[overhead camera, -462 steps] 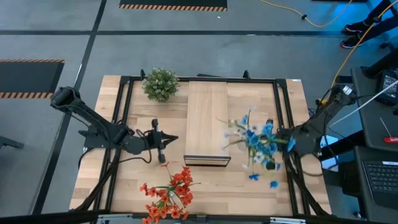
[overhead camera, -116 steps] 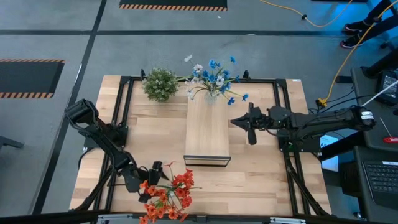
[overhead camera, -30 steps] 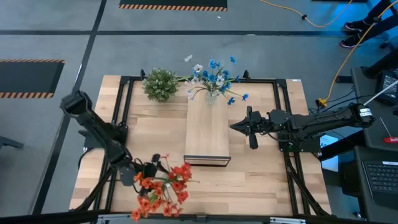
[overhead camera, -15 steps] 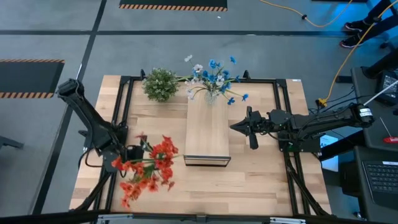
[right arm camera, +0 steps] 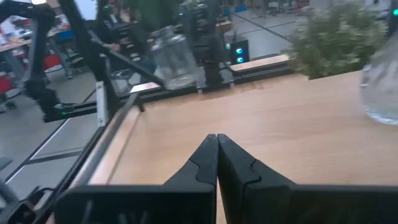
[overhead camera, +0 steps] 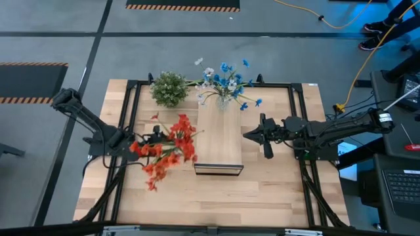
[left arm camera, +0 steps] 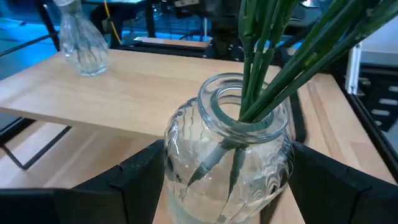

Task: Pick and place flowers into a vace then onto a shelf
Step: Put the transparent flower vase with flowers on the shelf

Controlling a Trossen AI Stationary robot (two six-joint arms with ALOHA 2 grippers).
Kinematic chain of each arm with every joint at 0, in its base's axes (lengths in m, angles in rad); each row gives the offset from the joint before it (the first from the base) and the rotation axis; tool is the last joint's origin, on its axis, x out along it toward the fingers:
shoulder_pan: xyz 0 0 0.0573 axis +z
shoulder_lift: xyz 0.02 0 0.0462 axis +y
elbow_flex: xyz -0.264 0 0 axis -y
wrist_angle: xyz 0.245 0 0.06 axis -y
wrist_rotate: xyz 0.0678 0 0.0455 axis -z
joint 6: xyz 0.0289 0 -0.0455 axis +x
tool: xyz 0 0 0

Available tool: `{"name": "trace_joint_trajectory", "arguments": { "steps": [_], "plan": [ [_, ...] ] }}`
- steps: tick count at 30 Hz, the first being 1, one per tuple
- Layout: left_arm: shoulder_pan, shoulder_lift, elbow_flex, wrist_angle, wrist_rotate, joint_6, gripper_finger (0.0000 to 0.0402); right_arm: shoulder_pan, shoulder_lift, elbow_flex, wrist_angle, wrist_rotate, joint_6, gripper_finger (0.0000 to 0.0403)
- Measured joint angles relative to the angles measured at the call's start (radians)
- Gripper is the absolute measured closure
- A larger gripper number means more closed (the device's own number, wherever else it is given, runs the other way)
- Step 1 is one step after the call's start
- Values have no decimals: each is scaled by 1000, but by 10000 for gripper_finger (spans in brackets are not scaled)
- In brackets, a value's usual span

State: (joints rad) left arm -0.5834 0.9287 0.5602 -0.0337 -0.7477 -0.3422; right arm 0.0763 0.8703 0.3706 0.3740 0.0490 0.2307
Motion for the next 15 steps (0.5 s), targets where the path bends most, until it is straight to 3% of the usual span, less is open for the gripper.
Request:
{"name": "trace_joint_trajectory", "arguments": {
  "steps": [8,15],
  "plan": [
    [124,0,0,64,131,44,118,108,0,0,0,6,27,397],
    [233,10,1,137,245,70,118,177,0,0,2,131,8,397]
  ]
}}
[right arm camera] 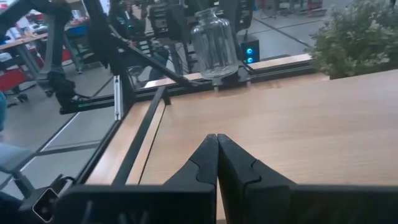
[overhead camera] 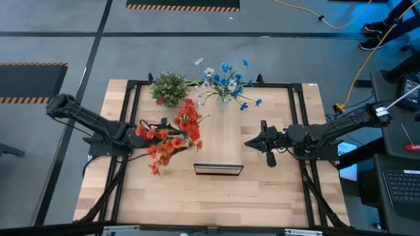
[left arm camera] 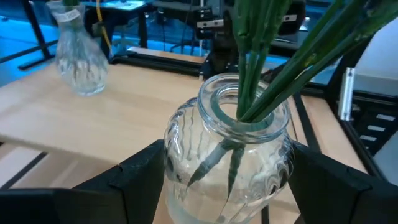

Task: Pick and place flowers into a vace then onto a shelf
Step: Put the transparent flower vase with flowers on the shelf

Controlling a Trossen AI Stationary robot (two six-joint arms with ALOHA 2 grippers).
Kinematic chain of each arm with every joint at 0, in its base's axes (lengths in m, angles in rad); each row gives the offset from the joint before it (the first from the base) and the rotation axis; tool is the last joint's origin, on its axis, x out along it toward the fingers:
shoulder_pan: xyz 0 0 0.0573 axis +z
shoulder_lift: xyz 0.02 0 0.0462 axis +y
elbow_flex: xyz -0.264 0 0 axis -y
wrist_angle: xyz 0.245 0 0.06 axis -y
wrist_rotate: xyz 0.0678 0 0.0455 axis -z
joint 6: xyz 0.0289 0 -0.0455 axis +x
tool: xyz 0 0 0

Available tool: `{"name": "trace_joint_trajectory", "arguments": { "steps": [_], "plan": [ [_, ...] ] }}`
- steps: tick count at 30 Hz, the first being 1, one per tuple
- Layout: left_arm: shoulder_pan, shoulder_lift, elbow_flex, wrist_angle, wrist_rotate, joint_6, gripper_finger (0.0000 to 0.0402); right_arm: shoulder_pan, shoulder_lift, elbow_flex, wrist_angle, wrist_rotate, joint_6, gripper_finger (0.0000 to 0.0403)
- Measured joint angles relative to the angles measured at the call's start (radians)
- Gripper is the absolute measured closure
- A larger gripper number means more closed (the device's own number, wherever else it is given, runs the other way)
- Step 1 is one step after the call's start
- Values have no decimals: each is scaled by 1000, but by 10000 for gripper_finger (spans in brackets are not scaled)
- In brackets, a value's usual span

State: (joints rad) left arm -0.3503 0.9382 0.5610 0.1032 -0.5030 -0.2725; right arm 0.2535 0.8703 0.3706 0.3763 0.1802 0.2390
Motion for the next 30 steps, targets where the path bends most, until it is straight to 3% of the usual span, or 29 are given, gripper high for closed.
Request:
{"name": "trace_joint_trajectory", "arguments": {
  "steps": [8,16,30],
  "plan": [
    [100,110,102,-32,125,89,118,7,0,0,-1,11,-20,397],
    [202,257,220,-16,322,155,118,7,0,0,-1,14,-42,397],
    [277,428,307,67,397,202,118,7,0,0,-7,13,-64,397]
  ]
}}
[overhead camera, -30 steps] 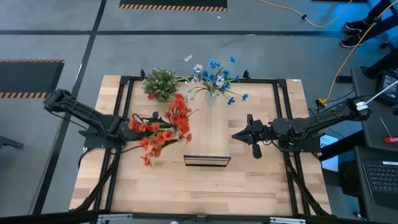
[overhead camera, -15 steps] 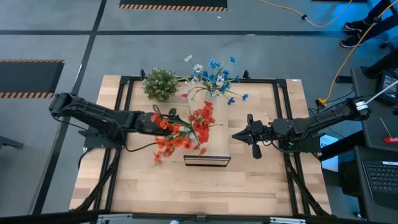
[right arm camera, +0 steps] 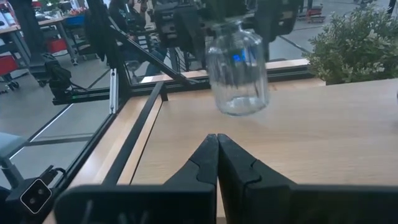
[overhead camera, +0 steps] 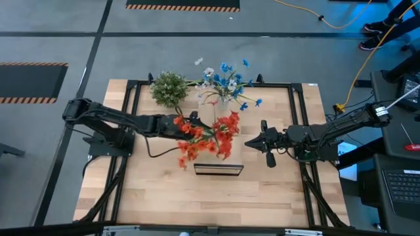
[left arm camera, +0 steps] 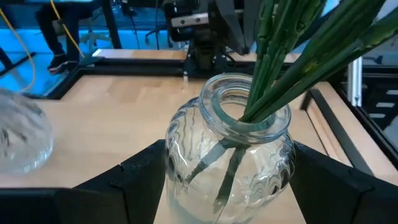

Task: Pick and place flowers into a vace then onto a shelf
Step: Put the transparent flower vase with flowers on the shelf

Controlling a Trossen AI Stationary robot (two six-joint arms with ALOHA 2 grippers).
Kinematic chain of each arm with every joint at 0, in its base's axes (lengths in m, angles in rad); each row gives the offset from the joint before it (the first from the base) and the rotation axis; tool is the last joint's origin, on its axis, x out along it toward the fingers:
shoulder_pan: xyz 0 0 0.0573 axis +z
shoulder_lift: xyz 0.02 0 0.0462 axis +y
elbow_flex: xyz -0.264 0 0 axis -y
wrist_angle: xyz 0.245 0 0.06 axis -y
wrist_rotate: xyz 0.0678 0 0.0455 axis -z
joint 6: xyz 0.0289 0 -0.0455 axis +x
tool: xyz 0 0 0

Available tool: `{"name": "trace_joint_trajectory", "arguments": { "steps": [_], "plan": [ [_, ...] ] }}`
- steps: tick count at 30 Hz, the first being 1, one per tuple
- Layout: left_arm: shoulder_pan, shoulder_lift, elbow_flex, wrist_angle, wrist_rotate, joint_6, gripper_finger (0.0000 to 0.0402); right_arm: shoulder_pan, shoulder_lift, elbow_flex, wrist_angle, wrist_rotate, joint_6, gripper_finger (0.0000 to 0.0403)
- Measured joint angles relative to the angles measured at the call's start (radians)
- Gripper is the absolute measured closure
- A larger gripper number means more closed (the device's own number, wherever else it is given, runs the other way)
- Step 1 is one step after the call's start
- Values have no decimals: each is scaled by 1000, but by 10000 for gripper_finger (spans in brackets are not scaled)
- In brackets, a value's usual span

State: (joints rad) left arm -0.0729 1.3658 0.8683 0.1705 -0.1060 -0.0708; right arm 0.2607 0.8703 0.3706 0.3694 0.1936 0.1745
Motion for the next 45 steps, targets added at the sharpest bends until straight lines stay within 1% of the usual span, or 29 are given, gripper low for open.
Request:
{"name": "trace_joint_trajectory", "arguments": {
  "steps": [8,11,15,20,26,34,41,45],
  "plan": [
    [11,95,66,23,23,57,118,0,0,0,-2,0,-3,397],
    [17,121,68,48,28,50,118,0,0,0,-6,0,-3,397],
    [33,136,69,55,60,28,118,0,0,0,-8,-1,-3,397],
    [39,137,69,56,63,6,118,0,0,0,-9,-2,-3,397],
    [48,137,69,50,98,-23,107,0,0,0,-9,-2,-3,397],
    [56,137,69,45,101,-81,102,0,0,0,-8,-2,-3,397],
    [56,138,69,45,104,-70,100,0,0,0,-17,-2,-3,397],
    [56,138,69,47,142,-64,96,0,0,0,-40,-2,0,397]
  ]
}}
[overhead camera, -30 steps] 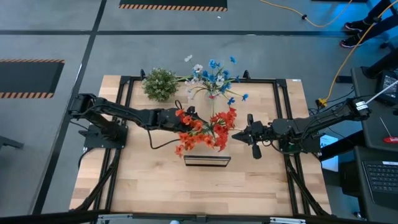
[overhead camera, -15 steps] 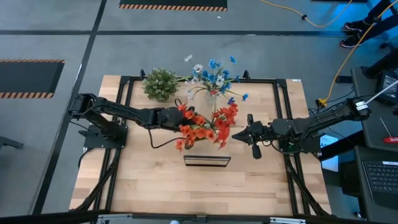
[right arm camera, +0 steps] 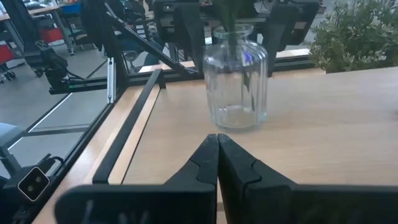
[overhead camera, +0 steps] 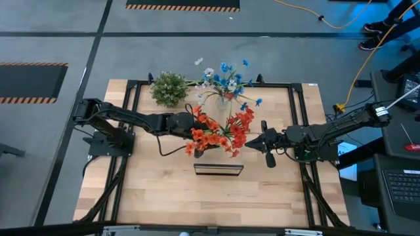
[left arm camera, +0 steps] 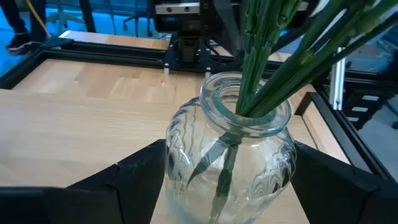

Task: Pick and place flowers into a vace then onto a shelf
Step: Put the transparent flower vase with flowers on the shelf

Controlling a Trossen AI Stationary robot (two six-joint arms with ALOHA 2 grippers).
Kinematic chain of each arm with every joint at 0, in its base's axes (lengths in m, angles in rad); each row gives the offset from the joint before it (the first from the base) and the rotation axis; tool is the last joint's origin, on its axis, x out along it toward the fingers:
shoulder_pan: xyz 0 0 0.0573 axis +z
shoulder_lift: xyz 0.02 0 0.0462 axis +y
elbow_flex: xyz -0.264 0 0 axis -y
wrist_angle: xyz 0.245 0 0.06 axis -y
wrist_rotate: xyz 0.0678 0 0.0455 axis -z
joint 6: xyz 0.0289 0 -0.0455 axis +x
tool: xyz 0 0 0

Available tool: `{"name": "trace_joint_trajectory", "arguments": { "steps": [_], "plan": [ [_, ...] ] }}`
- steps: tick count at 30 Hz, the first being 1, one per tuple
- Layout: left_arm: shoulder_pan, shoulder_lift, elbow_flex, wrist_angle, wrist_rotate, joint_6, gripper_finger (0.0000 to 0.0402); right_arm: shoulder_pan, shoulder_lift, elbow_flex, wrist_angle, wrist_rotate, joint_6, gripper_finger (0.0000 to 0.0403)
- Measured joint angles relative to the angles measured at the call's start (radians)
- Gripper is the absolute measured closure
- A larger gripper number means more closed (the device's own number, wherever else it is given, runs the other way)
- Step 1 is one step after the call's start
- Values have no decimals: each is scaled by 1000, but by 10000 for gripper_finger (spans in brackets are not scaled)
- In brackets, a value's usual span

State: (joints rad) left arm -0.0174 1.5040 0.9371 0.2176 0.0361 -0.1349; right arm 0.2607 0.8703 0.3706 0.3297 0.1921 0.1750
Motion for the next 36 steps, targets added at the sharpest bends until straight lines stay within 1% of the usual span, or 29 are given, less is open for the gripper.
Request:
{"name": "trace_joint_trajectory", "arguments": {
  "steps": [11,16,25,27,33,36],
  "plan": [
    [0,-1,-1,2,7,18,89,0,0,0,-2,0,1,397],
    [0,-2,-1,3,8,51,89,0,0,0,-1,0,0,397],
    [0,-4,-1,-3,7,44,112,0,0,0,-1,0,0,397],
    [0,-4,-1,-3,6,41,107,0,0,0,-1,0,0,397],
    [-2,-4,-2,-8,4,42,72,0,0,0,-1,0,0,397],
    [-2,-4,-2,-7,4,41,66,0,0,0,-1,0,0,397]
  ]
}}
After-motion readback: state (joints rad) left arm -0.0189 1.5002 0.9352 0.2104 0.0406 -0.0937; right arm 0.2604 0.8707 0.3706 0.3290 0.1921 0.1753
